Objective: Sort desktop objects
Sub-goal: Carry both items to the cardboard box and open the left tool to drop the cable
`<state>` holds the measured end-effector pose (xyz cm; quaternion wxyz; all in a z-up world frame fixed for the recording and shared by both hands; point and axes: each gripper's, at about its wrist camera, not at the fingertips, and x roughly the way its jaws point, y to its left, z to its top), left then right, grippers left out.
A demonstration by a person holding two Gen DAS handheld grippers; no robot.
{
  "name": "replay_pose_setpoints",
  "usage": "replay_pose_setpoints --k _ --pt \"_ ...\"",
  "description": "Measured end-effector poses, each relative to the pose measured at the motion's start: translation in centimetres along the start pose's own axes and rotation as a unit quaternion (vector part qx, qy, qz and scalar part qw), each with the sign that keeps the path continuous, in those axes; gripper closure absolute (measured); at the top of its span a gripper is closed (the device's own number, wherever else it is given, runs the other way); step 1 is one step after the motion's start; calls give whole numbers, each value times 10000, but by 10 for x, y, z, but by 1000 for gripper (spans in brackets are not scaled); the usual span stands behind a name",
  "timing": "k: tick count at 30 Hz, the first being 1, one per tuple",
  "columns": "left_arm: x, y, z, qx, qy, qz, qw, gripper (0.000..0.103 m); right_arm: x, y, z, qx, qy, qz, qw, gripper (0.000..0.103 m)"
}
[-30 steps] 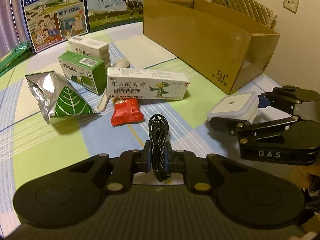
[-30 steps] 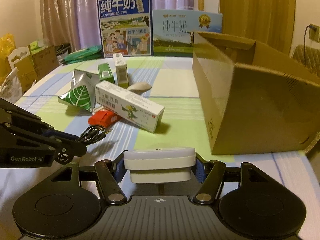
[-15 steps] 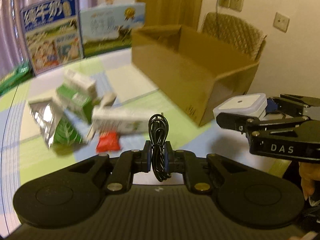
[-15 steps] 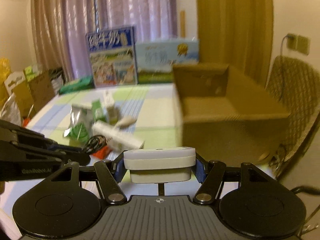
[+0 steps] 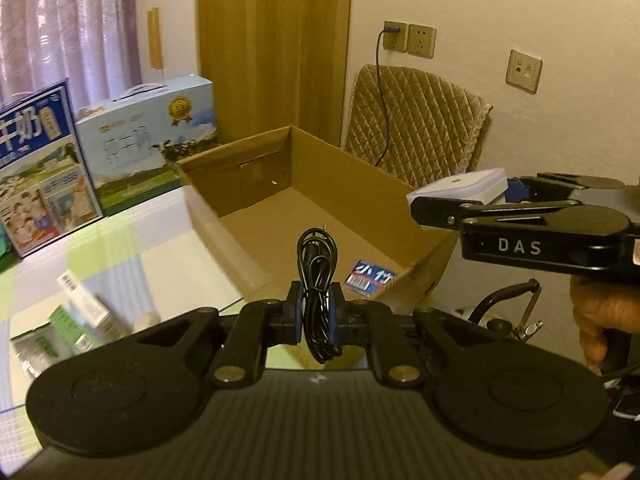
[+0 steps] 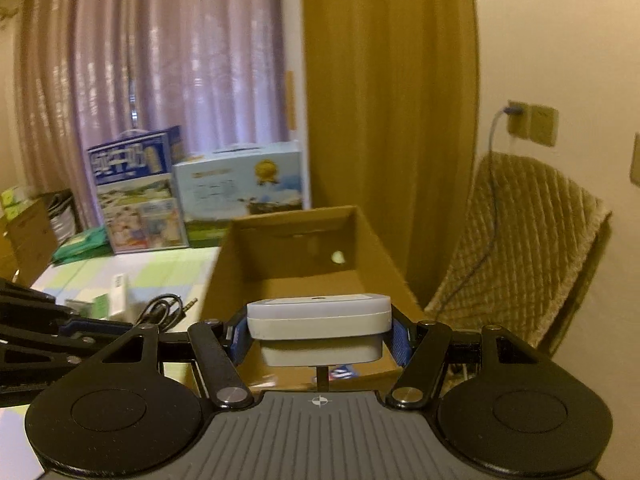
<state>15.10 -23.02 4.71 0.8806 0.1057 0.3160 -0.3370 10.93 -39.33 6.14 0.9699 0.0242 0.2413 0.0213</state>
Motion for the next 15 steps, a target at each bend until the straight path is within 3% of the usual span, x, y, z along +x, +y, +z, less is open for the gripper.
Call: replay_pose_setpoints --k 10,15 --pt "51 -2 12 -147 160 -139 9997 92 28 -31 -2 132 160 41 9998 41" --pt "55 -1 13 -81 151 -77 9998 92 36 -32 -5 177 205 73 9996 41"
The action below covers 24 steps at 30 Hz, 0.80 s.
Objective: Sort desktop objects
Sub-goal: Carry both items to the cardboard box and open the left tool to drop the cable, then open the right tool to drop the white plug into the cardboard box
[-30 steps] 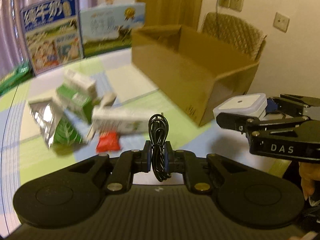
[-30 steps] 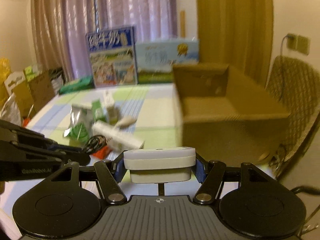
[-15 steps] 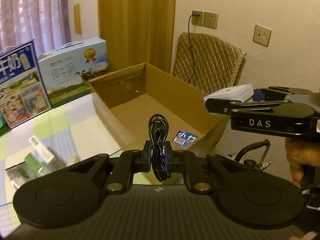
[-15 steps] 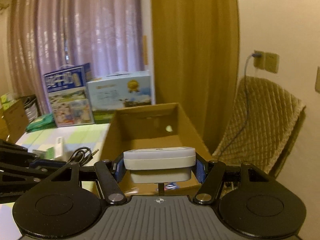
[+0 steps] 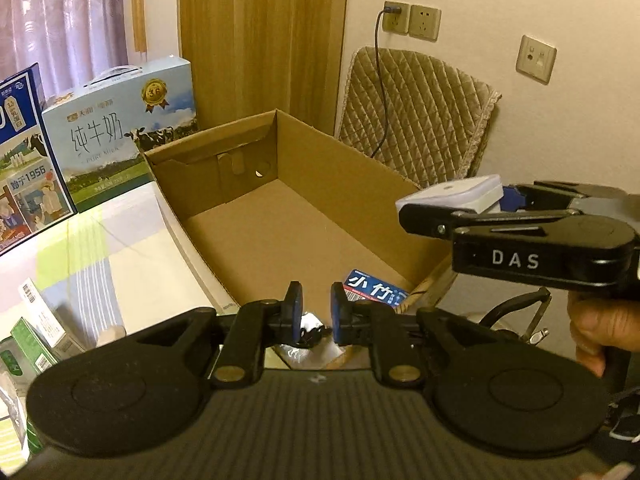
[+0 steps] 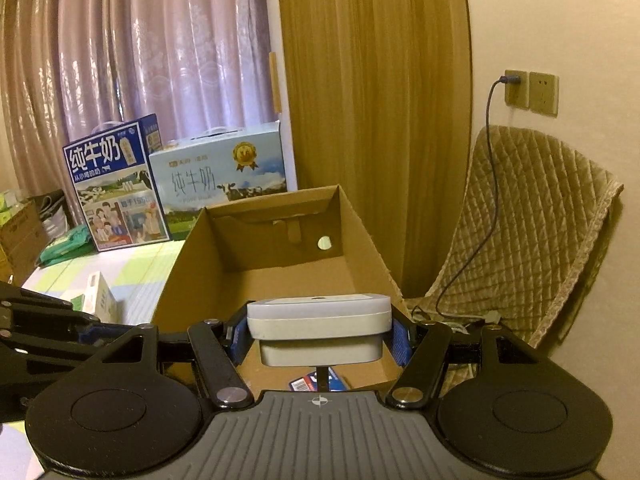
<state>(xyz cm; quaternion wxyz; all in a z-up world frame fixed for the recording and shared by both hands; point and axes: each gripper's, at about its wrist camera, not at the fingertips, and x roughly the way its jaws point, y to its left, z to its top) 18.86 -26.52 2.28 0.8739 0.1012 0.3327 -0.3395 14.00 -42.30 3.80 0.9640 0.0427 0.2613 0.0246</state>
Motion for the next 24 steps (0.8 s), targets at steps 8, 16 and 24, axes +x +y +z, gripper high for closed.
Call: replay_pose_setpoints --k 8,16,24 --pt "-27 15 -14 -274 -173 189 9993 83 5 -2 0 44 58 32 10000 41" --pt "-42 25 -27 -444 -207 267 9984 82 18 8 4 -1 171 195 9997 41" --pt "-54 35 -41 -646 -193 337 9972 80 5 8 8 86 39 214 9997 39"
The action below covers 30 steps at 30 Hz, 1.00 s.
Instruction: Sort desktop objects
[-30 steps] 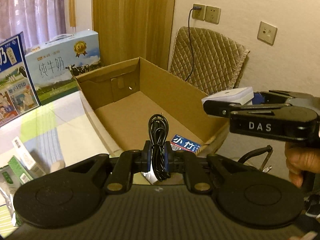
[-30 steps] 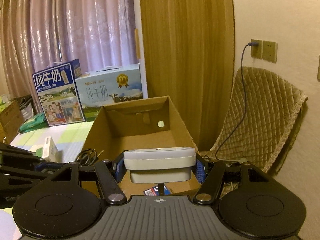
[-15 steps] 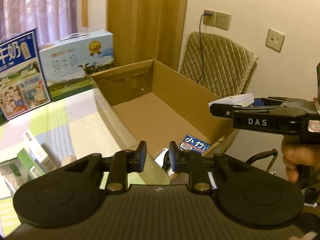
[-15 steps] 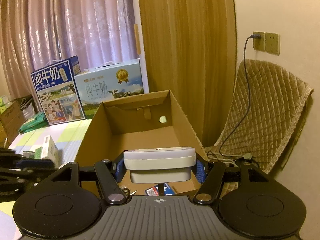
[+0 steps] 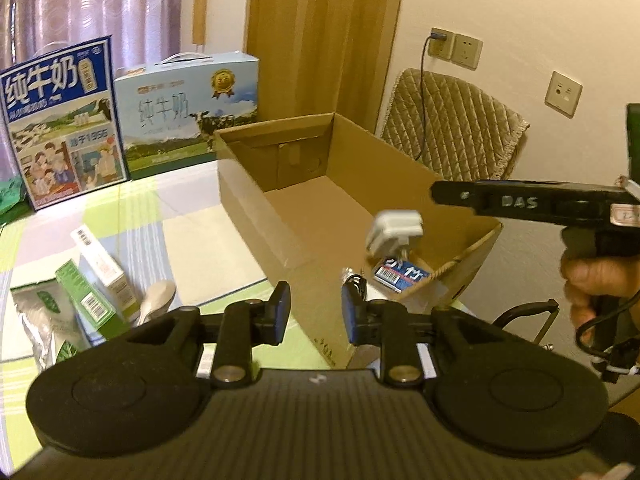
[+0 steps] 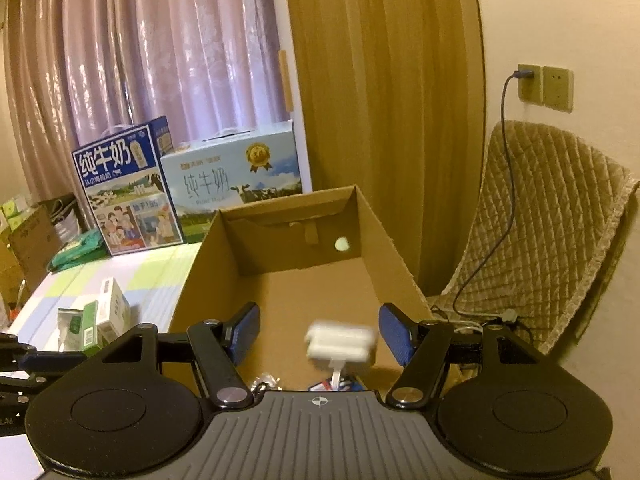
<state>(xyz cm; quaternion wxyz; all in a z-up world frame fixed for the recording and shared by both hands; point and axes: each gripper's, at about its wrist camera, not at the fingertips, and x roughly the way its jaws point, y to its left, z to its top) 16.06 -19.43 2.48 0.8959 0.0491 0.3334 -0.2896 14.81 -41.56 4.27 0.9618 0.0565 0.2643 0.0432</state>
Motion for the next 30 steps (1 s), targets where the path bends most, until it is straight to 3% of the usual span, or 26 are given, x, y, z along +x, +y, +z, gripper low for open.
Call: replay_pose_setpoints --k 13,23,26,30 --pt "-42 21 -40 -311 121 375 9987 74 -57 33 -26 201 -73 283 9994 30" --pt "-94 59 -74 -557 151 909 9942 49 -83 77 -61 108 266 664 9974 11" --pt "-109 73 -81 -655 103 1056 9922 40 -84 87 -71 42 410 740 9964 8" --pt "-124 87 -84 -758 29 1179 9901 36 -84 100 -78 -86 532 827 9951 7"
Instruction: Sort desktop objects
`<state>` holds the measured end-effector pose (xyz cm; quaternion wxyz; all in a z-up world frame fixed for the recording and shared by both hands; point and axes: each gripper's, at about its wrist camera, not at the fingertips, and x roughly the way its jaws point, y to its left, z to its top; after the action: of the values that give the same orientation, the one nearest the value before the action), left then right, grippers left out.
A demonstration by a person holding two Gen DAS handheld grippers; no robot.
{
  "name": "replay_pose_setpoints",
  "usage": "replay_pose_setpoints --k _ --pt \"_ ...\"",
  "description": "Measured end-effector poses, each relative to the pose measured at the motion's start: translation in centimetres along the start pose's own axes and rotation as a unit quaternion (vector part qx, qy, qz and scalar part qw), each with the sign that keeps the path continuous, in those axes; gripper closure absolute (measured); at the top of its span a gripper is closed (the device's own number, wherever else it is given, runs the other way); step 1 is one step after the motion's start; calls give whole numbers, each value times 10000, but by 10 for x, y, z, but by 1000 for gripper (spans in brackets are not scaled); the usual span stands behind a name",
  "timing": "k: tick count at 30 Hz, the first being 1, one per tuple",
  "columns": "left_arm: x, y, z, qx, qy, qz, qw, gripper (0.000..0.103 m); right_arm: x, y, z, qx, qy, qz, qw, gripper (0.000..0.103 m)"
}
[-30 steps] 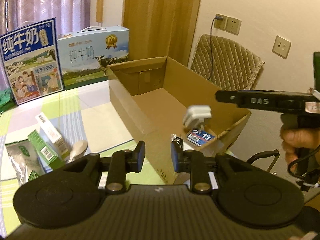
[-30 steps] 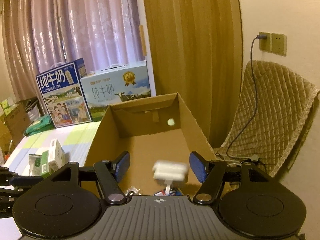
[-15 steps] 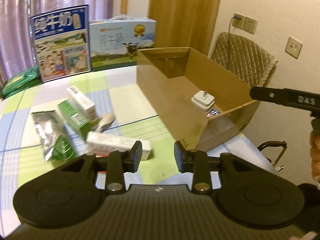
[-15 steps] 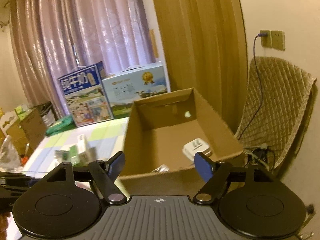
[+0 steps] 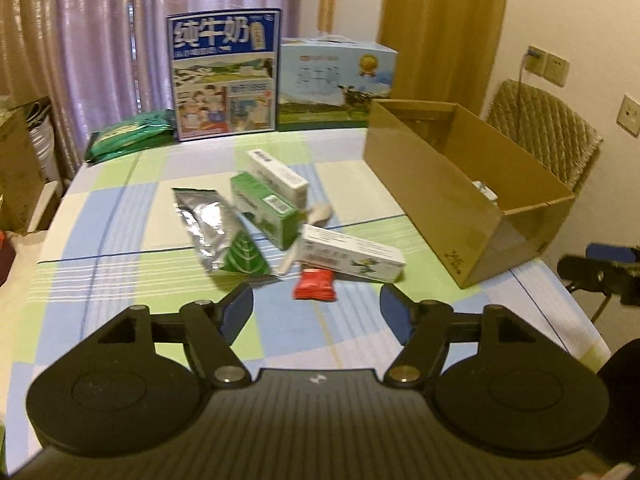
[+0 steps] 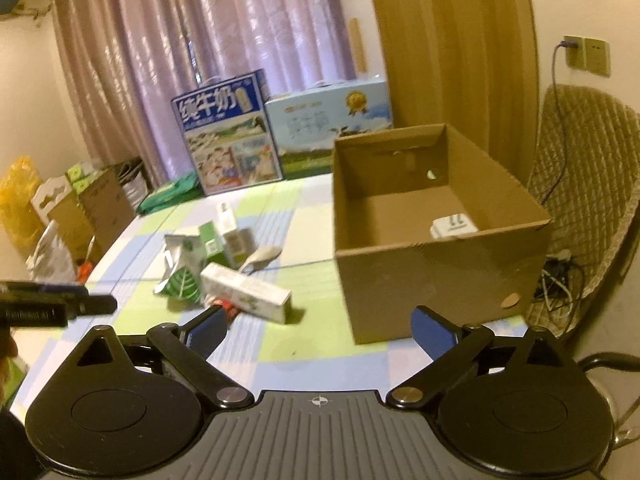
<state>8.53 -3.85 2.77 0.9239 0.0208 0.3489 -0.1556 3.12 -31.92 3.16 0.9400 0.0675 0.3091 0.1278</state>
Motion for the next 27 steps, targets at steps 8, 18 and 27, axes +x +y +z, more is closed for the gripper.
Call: replay_pose_setpoints --k 8,18,27 --pt "-4 11 -3 48 -14 36 10000 16 9 19 0 -466 146 134 9987 7" --pt "13 11 -5 620 199 -48 9979 7 28 45 -1 -1506 353 375 9872 7" --pt "47 11 -5 1298 367 -386 9901 7 68 75 4 -3445 610 642 9346 7"
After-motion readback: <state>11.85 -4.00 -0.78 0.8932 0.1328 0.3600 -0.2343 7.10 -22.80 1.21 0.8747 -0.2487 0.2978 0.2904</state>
